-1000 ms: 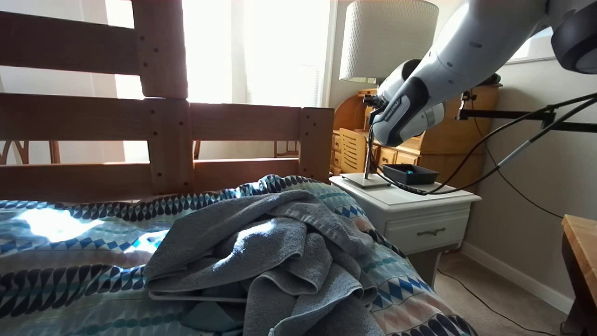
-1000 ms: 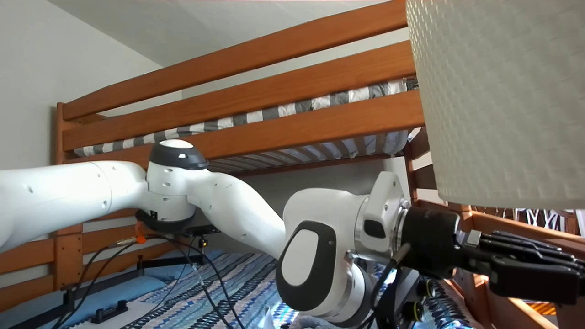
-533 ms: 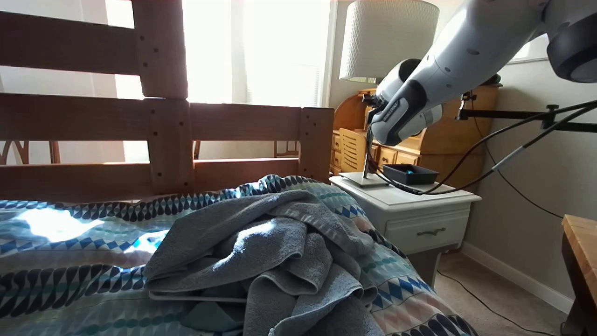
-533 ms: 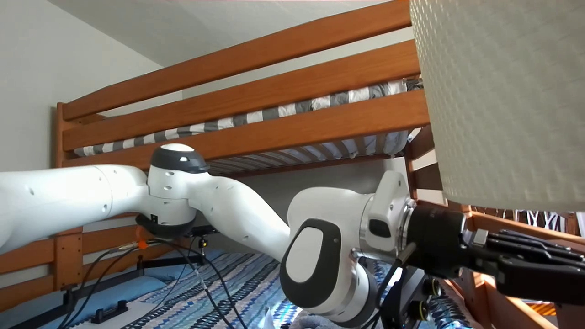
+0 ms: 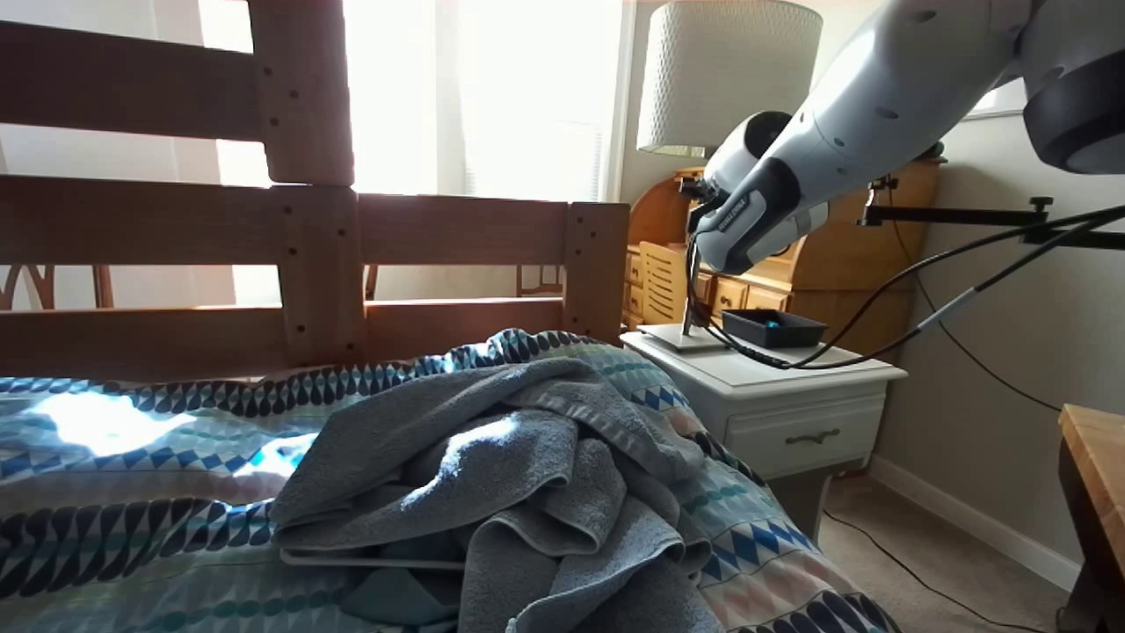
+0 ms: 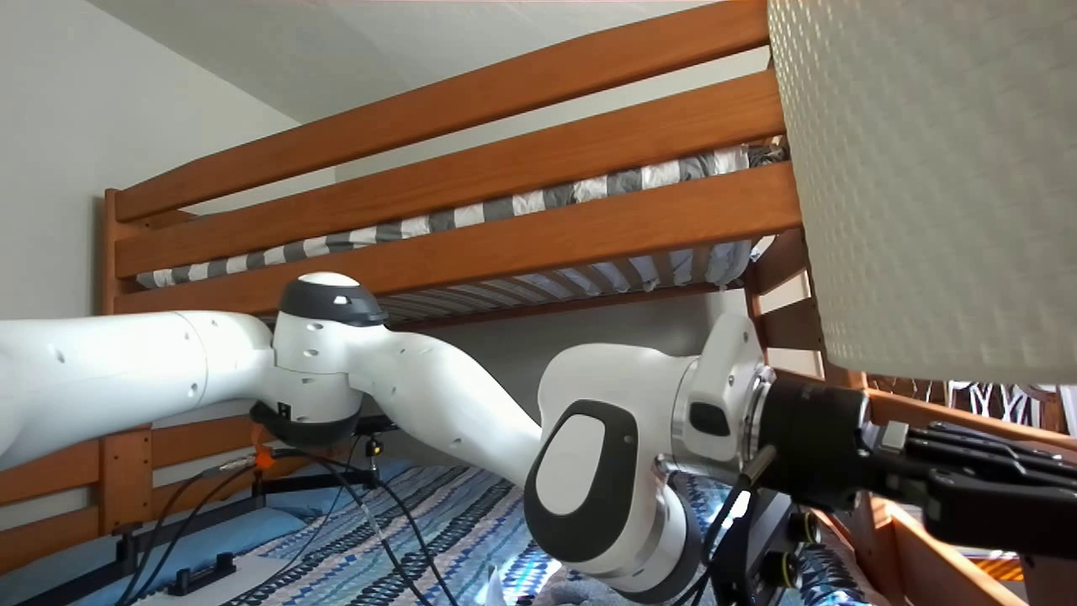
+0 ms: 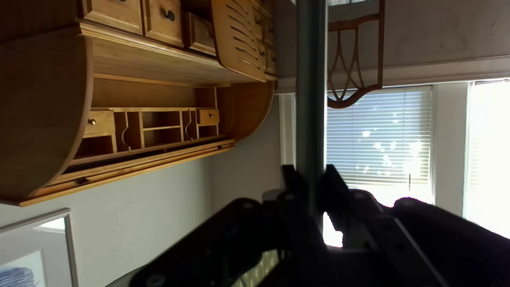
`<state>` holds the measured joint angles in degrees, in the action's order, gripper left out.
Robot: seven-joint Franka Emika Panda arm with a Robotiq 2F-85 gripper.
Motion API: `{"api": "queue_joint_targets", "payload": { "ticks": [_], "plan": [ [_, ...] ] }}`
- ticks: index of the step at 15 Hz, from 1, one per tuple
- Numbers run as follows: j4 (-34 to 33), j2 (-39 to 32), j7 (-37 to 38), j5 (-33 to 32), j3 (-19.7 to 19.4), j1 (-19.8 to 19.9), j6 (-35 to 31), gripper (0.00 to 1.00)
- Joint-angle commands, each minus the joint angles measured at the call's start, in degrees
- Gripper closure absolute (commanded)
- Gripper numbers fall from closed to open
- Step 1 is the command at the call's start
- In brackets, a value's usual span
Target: Move the lamp backwards.
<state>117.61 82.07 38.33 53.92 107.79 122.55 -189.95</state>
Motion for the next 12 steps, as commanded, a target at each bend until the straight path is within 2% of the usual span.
{"api": "queue_joint_targets", "payload": {
  "ticks": [1,12],
  "plan": [
    [-1.66,3.44,1.1,1.2,-3.68,-0.14,-1.67,0.95],
    [-1.97,4.66,1.03,1.2,-3.61,0.1,-1.0,0.95]
  ]
}}
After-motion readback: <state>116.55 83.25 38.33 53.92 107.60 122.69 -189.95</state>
